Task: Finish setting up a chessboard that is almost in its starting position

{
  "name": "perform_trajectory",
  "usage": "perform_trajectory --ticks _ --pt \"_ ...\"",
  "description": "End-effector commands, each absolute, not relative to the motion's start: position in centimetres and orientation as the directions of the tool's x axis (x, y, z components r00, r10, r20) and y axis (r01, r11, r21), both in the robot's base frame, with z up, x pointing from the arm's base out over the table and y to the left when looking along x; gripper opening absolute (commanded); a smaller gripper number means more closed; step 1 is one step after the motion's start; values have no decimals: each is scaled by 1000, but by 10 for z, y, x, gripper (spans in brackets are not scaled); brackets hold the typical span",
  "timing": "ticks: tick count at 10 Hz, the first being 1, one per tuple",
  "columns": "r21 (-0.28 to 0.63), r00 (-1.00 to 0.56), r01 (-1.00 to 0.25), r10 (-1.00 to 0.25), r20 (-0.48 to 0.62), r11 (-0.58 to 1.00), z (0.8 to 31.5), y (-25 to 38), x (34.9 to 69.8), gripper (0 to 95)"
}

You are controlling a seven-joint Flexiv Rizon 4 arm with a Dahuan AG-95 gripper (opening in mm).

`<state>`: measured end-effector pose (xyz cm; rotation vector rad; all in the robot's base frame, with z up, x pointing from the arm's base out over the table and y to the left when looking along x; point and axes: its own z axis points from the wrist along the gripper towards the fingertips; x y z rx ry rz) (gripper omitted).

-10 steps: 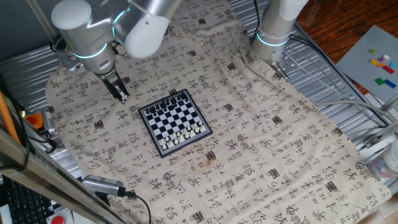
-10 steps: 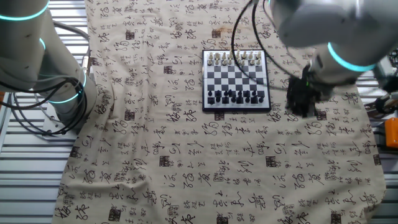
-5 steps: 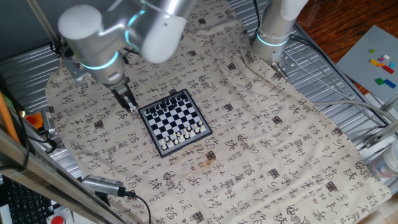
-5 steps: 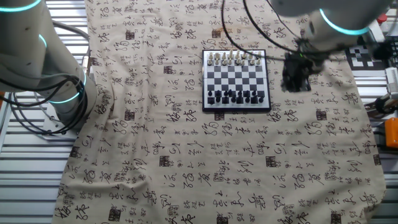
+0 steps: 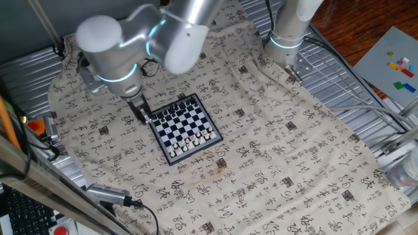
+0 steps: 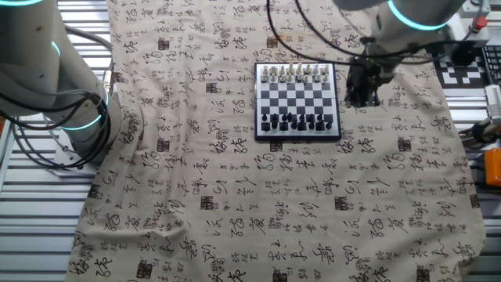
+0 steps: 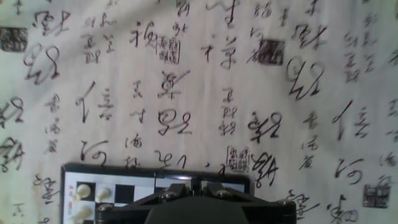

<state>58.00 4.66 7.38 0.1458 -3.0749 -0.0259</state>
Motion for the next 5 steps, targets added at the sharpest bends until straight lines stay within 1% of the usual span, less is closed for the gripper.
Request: perform_trajectory --ticks 1,5 --pt "28 -990 -108 -110 84 994 72 43 571 0" --pt "33 -989 -118 -120 89 992 57 41 553 0"
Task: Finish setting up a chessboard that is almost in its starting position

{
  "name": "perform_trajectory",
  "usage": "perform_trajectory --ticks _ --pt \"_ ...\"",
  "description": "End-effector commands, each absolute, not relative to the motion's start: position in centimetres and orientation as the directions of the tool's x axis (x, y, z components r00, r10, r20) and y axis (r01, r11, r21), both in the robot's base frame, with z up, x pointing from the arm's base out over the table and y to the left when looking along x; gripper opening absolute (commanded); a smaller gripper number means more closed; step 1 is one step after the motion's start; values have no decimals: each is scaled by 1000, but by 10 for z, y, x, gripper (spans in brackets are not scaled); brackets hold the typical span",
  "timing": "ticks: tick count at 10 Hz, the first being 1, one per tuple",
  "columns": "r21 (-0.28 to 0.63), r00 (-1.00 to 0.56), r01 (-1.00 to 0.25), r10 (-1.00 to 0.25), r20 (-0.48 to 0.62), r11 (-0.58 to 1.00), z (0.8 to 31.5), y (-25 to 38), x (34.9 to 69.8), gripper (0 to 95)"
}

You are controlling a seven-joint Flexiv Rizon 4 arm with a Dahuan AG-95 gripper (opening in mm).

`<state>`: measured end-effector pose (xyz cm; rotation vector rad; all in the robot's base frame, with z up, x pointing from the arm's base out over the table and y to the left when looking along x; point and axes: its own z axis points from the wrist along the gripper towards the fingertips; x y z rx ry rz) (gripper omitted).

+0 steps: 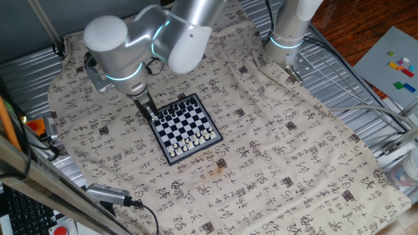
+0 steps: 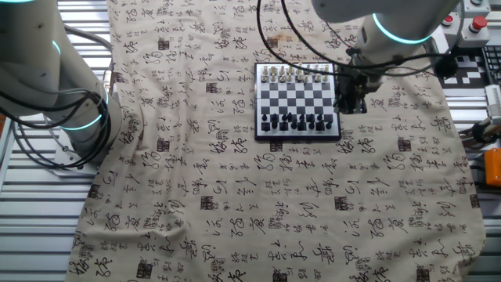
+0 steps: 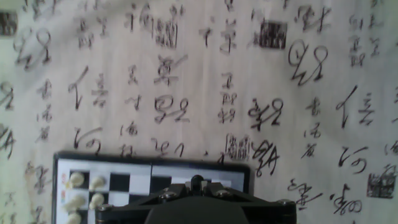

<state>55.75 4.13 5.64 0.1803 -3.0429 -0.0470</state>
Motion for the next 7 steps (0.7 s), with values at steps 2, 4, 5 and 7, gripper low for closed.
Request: perform_trajectory --ticks 2,4,5,7 --pt "32 -988 -123 -125 91 992 52 39 545 0" --pt "32 -988 -126 -129 86 991 51 39 544 0" --pt "33 -988 -126 -128 82 992 50 38 545 0" --pt "30 -988 -131 -133 75 991 49 38 546 0"
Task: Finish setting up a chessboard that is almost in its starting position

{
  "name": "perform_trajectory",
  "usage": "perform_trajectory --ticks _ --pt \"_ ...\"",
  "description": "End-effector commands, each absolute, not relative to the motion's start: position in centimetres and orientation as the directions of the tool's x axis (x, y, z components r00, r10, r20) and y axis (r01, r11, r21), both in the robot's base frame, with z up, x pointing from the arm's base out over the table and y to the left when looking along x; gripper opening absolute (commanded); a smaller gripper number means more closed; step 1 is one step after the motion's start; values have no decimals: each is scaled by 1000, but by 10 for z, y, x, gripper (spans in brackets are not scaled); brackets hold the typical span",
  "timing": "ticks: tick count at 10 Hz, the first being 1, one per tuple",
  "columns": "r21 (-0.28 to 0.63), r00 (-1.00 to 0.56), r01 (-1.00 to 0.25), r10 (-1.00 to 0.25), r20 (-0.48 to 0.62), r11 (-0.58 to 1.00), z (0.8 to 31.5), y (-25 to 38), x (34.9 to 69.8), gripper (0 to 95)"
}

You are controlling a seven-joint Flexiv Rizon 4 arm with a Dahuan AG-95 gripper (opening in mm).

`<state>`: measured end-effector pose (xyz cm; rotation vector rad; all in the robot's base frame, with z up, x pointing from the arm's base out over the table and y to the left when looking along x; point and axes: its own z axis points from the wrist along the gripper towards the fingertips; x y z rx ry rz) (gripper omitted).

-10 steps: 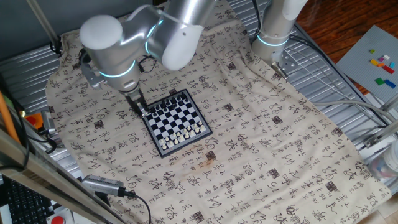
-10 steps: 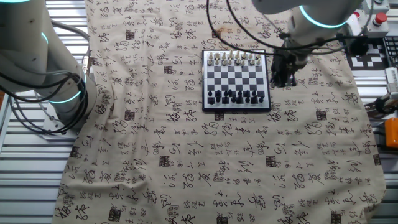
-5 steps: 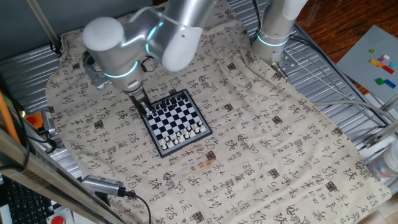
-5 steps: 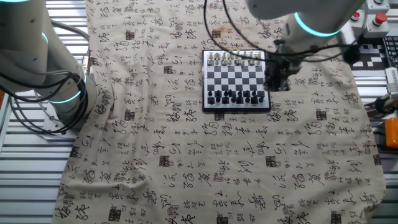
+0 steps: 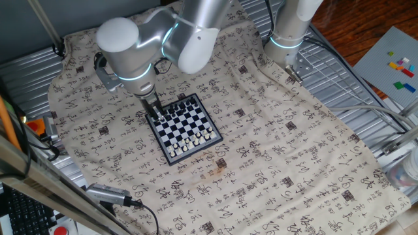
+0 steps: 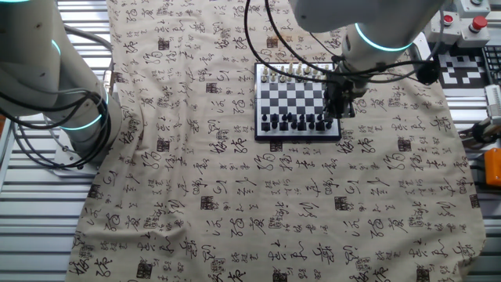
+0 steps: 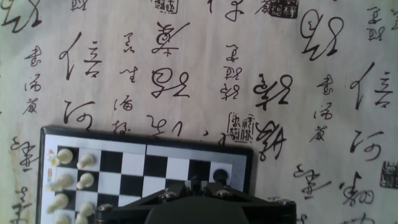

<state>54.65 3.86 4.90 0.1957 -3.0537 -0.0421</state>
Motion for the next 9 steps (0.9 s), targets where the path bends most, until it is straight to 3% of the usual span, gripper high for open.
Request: perform_trajectory --ticks 1,9 --pt "27 -988 -136 -138 71 990 49 39 548 0" --pt "26 -987 -139 -140 84 990 43 39 558 0"
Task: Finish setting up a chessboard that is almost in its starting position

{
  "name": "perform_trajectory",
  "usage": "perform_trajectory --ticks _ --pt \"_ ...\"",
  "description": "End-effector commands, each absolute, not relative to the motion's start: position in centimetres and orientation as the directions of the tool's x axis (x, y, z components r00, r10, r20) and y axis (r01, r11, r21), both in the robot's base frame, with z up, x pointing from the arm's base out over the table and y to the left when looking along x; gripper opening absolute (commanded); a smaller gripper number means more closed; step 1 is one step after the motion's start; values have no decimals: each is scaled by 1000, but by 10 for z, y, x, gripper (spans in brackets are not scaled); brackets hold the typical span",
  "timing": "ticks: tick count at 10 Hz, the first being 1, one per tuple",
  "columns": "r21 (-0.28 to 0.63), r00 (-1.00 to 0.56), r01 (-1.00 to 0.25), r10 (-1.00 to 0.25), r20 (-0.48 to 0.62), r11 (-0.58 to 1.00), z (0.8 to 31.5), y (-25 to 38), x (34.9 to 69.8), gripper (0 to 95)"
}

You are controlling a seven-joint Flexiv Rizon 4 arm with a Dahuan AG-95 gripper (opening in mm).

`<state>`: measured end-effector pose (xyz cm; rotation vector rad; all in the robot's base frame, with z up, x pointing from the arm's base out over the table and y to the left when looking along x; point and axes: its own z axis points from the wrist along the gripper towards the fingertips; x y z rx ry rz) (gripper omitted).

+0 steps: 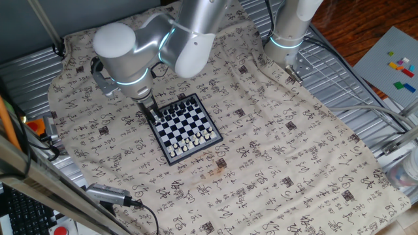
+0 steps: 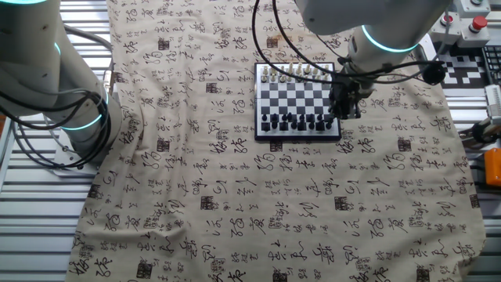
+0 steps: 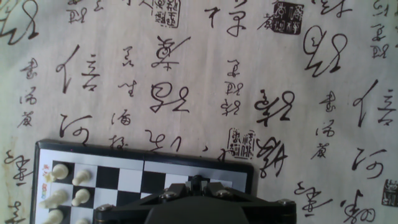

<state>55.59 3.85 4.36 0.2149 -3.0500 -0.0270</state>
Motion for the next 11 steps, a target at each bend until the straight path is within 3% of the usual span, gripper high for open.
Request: perform_trajectory --ticks 1,11 --pt "26 -987 -138 -140 84 990 43 39 558 0" --pt "29 -986 -134 -136 98 991 39 38 557 0"
